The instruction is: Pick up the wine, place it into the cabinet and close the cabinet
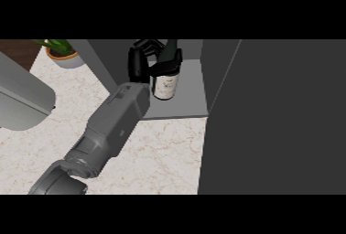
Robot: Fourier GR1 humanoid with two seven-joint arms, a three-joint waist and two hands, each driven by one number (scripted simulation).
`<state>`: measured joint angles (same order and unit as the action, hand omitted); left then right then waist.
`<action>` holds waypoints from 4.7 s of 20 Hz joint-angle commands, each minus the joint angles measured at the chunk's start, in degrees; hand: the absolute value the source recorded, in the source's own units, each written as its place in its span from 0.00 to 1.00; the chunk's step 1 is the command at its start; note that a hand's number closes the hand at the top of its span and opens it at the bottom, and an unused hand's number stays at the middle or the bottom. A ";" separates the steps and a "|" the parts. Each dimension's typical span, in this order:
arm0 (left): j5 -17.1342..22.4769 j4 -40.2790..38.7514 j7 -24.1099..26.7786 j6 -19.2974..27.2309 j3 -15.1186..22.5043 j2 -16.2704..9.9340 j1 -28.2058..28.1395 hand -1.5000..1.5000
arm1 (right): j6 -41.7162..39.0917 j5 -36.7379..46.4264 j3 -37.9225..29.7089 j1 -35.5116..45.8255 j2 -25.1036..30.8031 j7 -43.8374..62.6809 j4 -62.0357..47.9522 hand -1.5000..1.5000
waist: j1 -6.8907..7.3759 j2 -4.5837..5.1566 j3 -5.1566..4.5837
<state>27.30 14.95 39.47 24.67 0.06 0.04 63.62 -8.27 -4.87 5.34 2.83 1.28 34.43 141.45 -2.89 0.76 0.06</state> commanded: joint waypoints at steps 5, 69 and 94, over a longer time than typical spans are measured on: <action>2.35 -4.00 1.49 -1.88 -3.76 -0.04 1.93 1.00 | 1.34 -1.26 2.84 -0.42 -1.22 1.03 3.27 0.00 | -0.48 0.33 -0.11; 1.02 -7.68 9.04 -10.28 -2.87 -0.04 -2.79 0.00 | 1.54 -1.16 3.75 2.33 -0.63 3.07 2.12 0.00 | -0.24 -0.15 -0.12; 13.80 42.97 2.27 13.28 37.60 -0.04 -35.23 0.00 | 4.04 0.05 1.51 0.62 1.00 5.13 5.92 0.00 | 3.02 -1.14 -0.04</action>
<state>42.43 47.78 43.60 32.35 32.72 0.00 34.21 -4.05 -2.60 8.82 4.99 0.95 36.90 141.78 -0.56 -0.34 0.00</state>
